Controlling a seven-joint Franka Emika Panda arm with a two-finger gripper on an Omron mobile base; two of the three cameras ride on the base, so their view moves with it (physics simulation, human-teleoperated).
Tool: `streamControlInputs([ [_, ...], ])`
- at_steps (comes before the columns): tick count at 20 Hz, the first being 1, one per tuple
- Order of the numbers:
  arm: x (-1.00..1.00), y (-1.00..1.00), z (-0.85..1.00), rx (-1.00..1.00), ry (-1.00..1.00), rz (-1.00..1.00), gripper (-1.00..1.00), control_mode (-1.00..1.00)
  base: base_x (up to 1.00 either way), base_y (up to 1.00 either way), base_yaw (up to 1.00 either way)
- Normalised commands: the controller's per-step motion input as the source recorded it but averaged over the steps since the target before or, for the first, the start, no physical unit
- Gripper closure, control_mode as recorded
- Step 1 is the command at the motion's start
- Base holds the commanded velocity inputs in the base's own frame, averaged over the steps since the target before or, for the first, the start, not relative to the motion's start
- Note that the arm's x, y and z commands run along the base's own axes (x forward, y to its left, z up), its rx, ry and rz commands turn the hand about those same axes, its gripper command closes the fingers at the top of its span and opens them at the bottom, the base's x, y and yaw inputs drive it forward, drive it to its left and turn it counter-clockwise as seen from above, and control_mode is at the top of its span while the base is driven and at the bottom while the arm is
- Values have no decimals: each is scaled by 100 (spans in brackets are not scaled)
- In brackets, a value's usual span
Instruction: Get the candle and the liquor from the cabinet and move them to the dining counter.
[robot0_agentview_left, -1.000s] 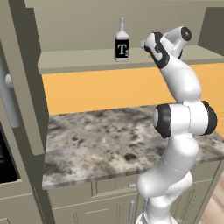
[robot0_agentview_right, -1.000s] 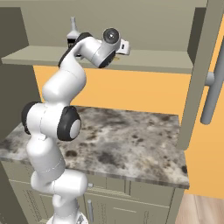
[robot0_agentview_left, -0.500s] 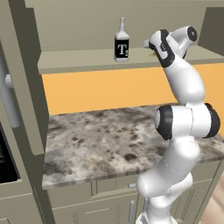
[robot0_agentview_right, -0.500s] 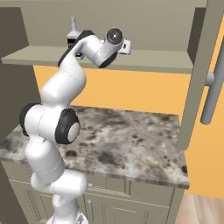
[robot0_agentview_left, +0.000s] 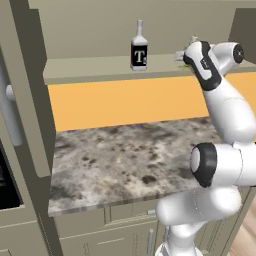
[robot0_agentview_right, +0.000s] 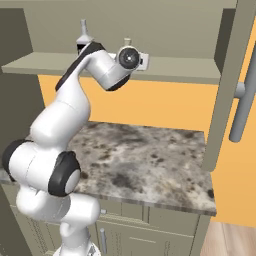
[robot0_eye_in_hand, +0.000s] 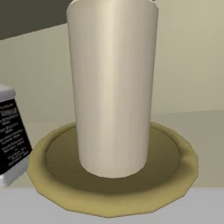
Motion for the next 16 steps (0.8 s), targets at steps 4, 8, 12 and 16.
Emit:
streamControlInputs([
  [4,-75,0,11,0,0,0,100,-100,0,0,0],
  [8,-79,0,12,0,0,0,100,-100,0,0,0],
  [12,-82,4,1,-6,-1,0,100,-100,0,0,0],
  [16,-80,10,-1,-4,0,0,100,-100,0,0,0],
])
